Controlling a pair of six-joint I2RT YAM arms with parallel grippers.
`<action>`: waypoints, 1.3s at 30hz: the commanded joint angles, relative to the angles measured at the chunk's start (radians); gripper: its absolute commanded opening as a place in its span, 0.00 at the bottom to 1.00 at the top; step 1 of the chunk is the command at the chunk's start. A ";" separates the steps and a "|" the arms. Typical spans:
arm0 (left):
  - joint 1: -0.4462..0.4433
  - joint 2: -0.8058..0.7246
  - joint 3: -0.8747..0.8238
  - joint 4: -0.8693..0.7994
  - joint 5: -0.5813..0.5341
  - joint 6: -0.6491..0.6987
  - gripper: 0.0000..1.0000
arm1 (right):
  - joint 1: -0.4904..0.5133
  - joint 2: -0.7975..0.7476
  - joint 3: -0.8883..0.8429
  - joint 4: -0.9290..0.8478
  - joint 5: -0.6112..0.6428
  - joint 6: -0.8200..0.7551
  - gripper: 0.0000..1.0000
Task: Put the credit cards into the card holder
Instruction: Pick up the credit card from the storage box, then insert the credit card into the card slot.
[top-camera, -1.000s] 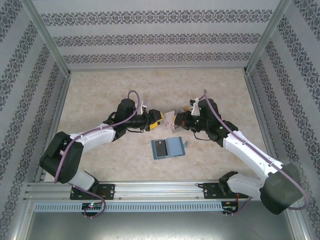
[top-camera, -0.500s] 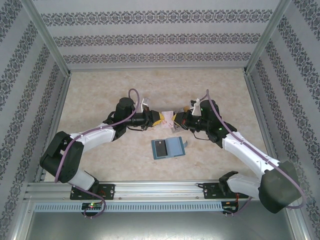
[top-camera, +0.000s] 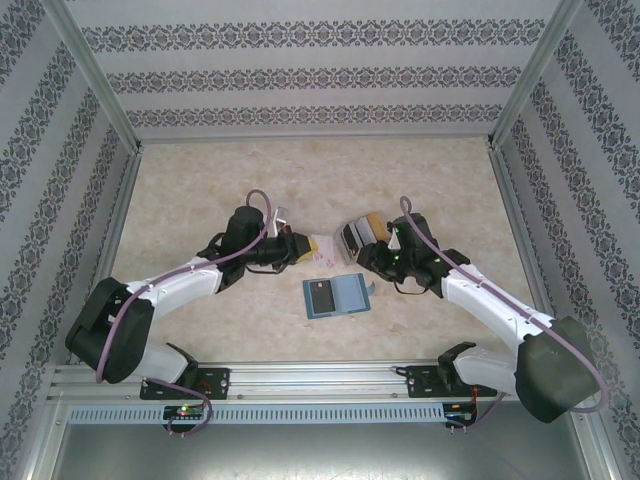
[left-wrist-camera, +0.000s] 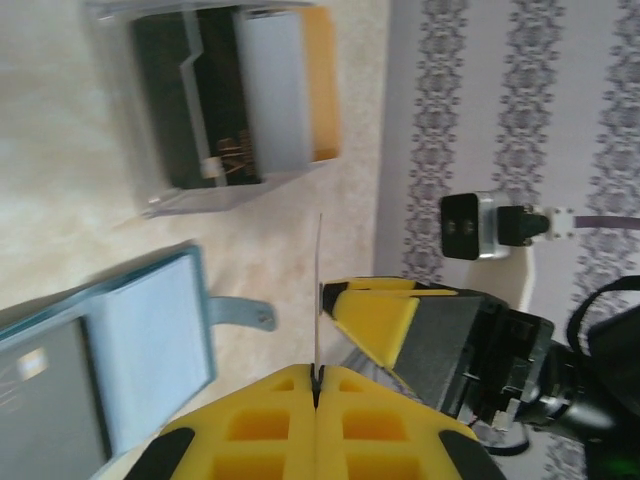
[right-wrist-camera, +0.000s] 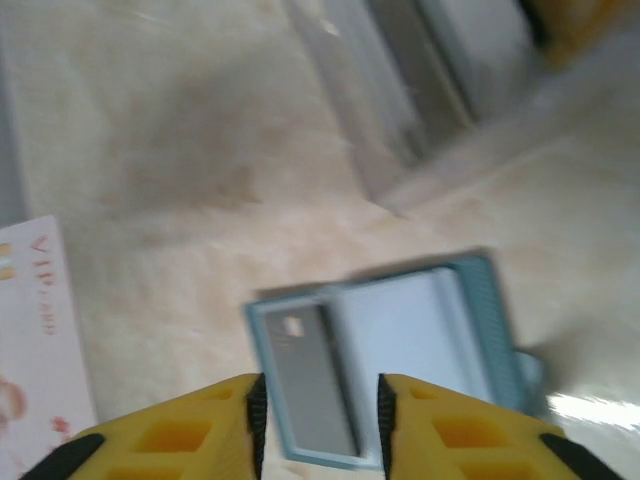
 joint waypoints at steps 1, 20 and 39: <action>-0.042 -0.019 -0.026 -0.084 -0.094 0.050 0.00 | 0.030 0.049 0.002 -0.127 0.101 -0.107 0.43; -0.169 0.101 -0.042 -0.033 -0.192 0.062 0.00 | 0.133 0.377 0.071 -0.155 0.277 -0.211 0.25; -0.181 0.168 -0.074 0.010 -0.195 0.098 0.00 | 0.175 0.296 -0.039 -0.068 0.234 -0.109 0.02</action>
